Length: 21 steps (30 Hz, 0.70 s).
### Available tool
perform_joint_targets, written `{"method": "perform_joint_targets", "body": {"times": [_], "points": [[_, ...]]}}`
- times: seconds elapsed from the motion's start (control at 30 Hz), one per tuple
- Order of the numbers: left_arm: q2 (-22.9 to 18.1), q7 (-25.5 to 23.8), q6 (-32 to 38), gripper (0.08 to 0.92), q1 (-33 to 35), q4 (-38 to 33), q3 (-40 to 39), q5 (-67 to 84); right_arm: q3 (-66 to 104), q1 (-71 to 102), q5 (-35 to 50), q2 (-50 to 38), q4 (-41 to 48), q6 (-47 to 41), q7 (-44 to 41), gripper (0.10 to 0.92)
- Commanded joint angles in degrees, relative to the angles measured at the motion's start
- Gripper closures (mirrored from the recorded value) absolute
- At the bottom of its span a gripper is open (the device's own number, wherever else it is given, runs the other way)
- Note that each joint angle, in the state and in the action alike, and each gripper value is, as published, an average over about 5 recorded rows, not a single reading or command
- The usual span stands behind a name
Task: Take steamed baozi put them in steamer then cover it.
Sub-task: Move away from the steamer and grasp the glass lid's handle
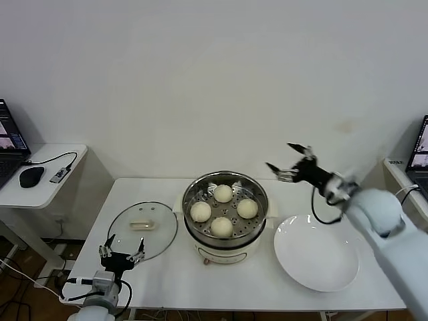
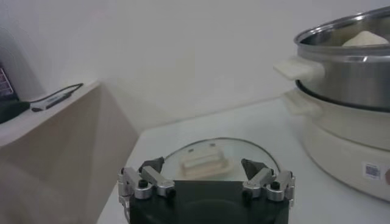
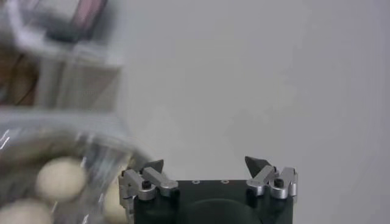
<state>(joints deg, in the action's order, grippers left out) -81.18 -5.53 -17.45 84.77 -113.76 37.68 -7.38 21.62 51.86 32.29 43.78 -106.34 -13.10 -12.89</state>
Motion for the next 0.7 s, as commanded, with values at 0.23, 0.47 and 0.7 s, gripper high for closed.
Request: {"method": "perform_joint_targets", "body": {"times": [0.23,0.47,0.7], "points": [[1.82,1.45,10.07,0.177,-3.68,6.51,-0.48,-17.34,30.22,37.01,2.65,19.69,-3.44,14.24,10.12,0.203],[6.11,7.26,20.38,0.177,-5.84,13.26,-2.31,-43.10,30.20,36.88,0.77,21.60,-2.64,14.91,9.60,0.203],[12.01,23.48,20.22,0.177,-9.89,24.44,-9.75,-61.24,30.90,36.09,0.26,22.01,-3.73,14.04,9.42,0.203]]}}
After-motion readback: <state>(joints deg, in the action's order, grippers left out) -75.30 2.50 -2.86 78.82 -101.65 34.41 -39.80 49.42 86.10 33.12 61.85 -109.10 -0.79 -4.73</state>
